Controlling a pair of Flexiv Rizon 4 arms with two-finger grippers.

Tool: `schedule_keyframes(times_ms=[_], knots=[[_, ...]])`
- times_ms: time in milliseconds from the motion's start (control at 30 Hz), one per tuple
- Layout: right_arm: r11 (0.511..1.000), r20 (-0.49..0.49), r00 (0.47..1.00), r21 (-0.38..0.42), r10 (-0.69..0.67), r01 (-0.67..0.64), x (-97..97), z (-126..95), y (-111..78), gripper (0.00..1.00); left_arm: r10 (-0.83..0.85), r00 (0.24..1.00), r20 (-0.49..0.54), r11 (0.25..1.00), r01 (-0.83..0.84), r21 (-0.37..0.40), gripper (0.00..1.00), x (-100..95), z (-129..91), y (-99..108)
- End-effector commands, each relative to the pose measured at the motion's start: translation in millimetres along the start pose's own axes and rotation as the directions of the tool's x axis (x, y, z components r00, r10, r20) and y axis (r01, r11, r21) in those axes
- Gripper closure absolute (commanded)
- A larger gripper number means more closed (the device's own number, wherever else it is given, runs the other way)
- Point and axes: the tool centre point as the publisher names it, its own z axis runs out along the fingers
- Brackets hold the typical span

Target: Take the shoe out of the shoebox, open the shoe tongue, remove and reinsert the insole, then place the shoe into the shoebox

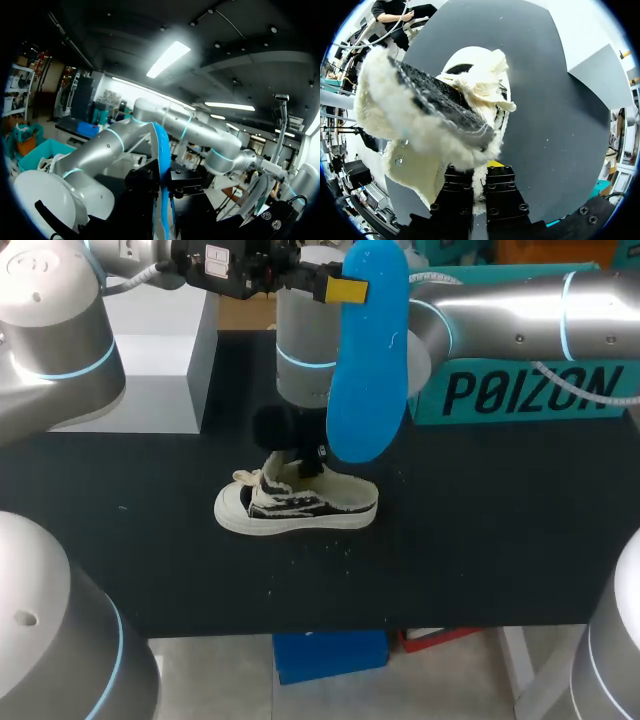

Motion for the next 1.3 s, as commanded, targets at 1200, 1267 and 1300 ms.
schedule_keyframes(times_ms=[1200, 1267, 1300], knots=[[-0.146, 0.094, -0.148, -0.029, 0.984, -0.989, -1.9, -115.5, -55.3, 1.00, 0.000, 1.000, 0.003, 1.000, 0.000, 0.000, 1.00, -0.3, 1.4, 0.1], [-0.186, 0.094, -0.189, -0.042, 0.977, -0.982, -0.6, -114.1, -54.8, 1.00, 0.000, 1.000, 0.003, 1.000, 0.000, 0.000, 1.00, -0.3, 1.4, 0.1], [-0.216, 0.084, -0.218, -0.041, 0.972, -0.976, 0.5, -112.8, -54.0, 1.00, 0.000, 1.000, 0.003, 1.000, 0.000, 0.000, 1.00, -0.3, 1.4, 0.1]])
